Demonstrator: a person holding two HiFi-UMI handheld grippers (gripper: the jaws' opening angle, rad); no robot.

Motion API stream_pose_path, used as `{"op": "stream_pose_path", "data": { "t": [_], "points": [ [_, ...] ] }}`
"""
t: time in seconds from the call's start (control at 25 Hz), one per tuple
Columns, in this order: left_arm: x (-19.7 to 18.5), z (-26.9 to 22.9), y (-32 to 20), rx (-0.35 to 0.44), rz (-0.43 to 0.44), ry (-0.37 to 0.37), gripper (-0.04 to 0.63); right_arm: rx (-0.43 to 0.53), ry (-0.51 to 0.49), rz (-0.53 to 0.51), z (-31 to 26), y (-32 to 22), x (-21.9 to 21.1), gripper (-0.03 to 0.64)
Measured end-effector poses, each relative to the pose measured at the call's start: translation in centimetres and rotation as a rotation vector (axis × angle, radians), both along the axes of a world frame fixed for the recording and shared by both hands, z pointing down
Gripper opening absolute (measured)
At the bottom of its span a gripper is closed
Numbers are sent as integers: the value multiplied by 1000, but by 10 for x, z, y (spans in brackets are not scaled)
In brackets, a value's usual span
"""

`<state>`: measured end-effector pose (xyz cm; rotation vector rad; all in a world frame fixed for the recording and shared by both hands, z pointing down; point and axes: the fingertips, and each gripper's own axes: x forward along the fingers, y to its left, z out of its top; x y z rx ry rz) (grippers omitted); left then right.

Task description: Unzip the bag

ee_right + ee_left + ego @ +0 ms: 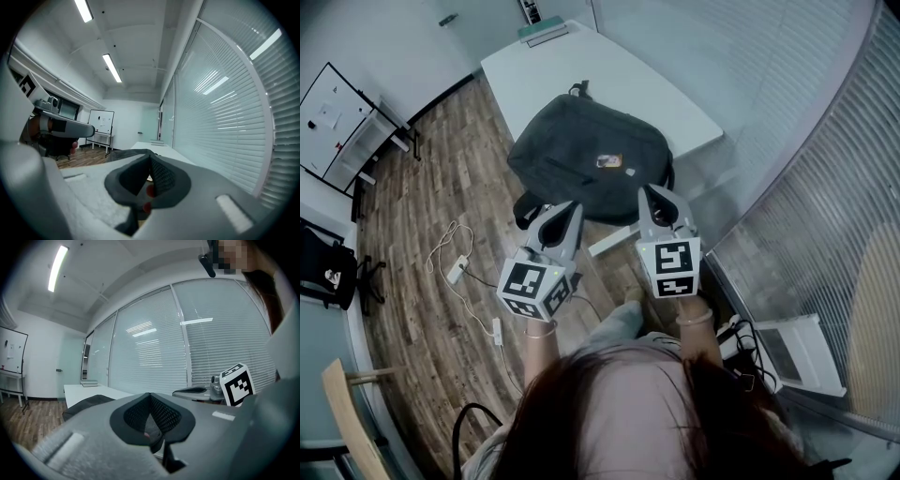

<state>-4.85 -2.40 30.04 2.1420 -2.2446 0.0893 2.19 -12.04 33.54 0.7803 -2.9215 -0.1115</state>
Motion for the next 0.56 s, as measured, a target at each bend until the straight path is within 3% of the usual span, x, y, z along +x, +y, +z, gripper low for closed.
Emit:
{"op": "stream_pose_path", "data": {
  "t": [0.56],
  "points": [
    [-12,3,-7,-2,12,10,9,1,18,-6,3,-1,-14,3]
  ]
}}
